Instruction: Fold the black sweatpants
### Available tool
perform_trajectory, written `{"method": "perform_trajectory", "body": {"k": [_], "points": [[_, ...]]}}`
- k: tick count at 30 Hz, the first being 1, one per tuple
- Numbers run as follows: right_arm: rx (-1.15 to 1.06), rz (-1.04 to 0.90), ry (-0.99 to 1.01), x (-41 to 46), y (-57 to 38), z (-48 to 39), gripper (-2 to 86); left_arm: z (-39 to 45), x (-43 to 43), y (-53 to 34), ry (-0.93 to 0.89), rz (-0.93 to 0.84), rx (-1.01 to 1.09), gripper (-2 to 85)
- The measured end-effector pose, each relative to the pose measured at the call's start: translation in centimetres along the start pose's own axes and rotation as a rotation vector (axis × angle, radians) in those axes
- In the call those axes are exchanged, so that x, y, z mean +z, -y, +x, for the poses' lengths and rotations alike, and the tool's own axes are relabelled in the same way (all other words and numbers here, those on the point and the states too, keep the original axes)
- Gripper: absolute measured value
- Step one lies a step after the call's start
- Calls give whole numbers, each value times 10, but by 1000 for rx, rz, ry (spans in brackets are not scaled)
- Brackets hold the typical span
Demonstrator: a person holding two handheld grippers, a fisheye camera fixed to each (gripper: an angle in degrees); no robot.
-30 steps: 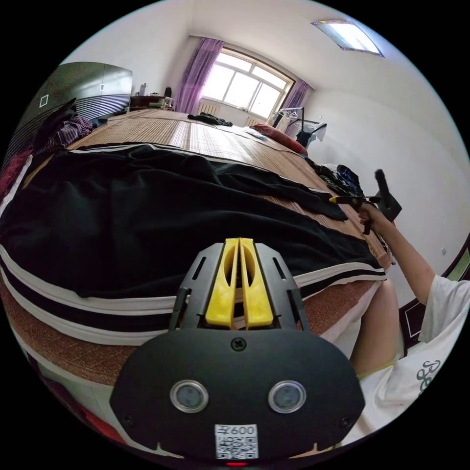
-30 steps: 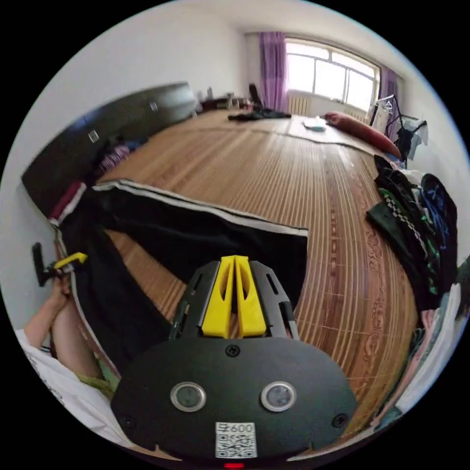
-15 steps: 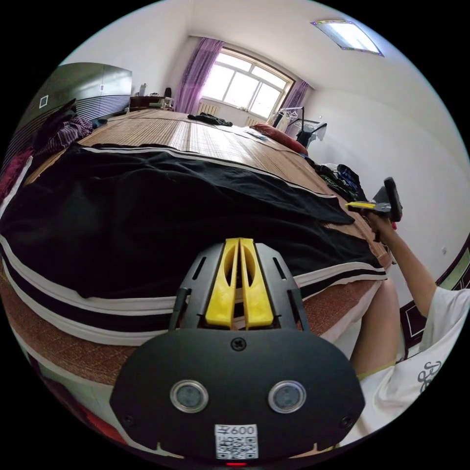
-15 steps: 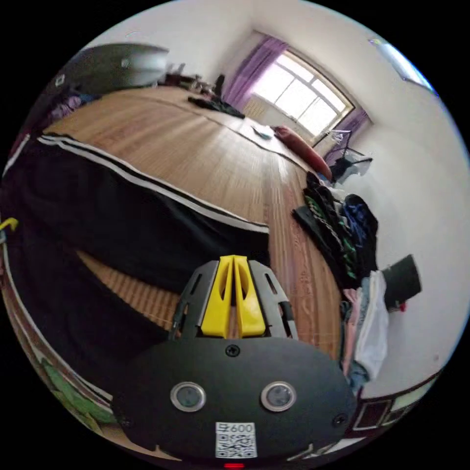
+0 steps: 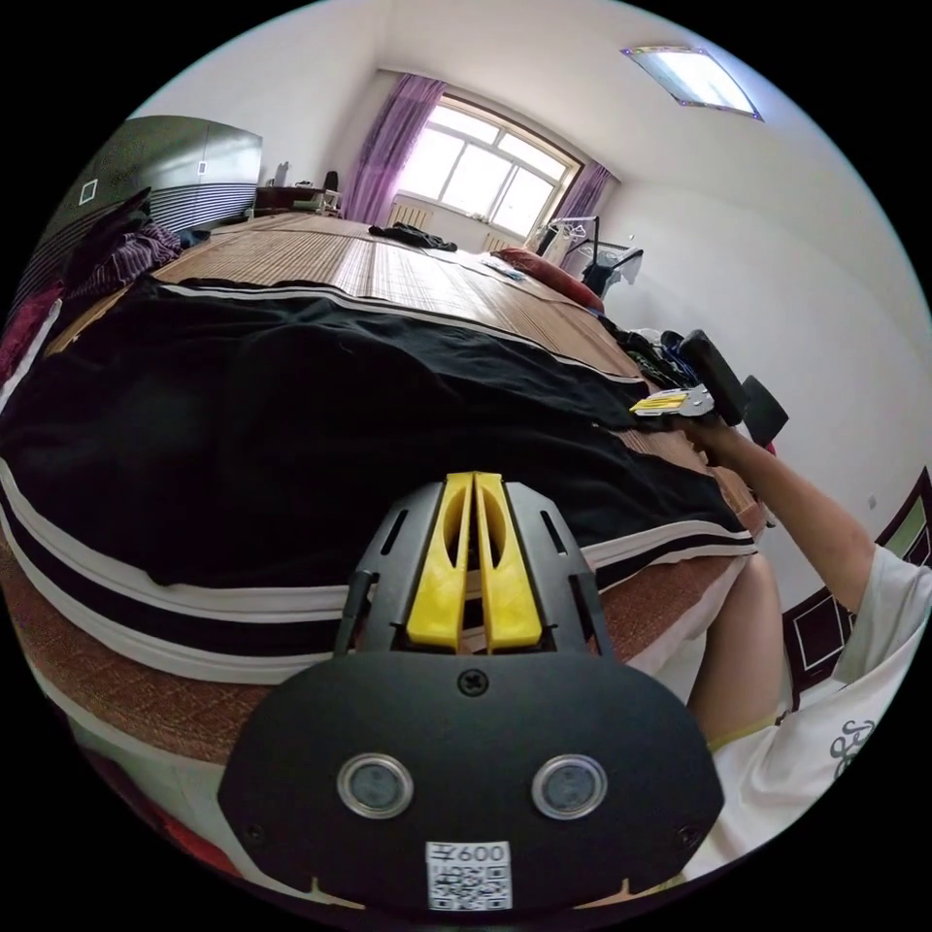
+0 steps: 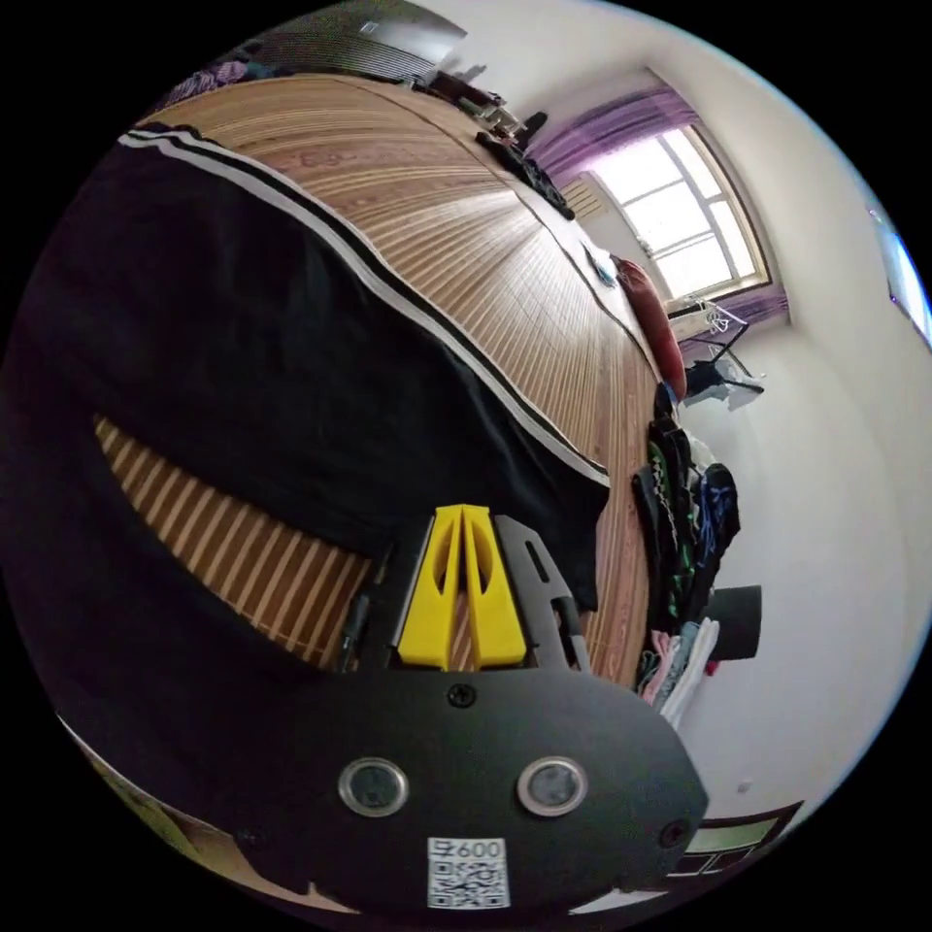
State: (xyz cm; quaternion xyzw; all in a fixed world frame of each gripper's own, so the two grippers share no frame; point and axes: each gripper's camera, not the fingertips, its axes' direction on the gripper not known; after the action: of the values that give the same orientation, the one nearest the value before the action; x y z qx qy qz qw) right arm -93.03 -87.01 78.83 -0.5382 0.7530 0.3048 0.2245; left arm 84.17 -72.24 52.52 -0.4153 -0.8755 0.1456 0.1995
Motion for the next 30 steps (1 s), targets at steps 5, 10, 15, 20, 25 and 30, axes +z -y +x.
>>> {"method": "perform_trajectory", "body": {"k": [5, 10, 15, 20, 25, 30], "points": [[232, 432, 380, -112, -115, 61, -8, -3, 25, 42, -282, -22, -21, 64], [226, 580, 522, -162, -237, 106, -2, -39, -97, 91, -84, 292, 37, 52], [405, 509, 555, -138, -323, 168, 48, -173, -146, 203, 312, 238, -147, 72], [463, 460, 668, -134, -374, 176, 77, -280, -34, 311, 250, -261, -234, 115], [435, 325, 554, -133, -380, 163, 44, -255, 44, 331, 139, -329, -174, 141], [419, 323, 494, -131, -382, 170, 23, -147, 70, 329, 353, -216, 76, 133]]}}
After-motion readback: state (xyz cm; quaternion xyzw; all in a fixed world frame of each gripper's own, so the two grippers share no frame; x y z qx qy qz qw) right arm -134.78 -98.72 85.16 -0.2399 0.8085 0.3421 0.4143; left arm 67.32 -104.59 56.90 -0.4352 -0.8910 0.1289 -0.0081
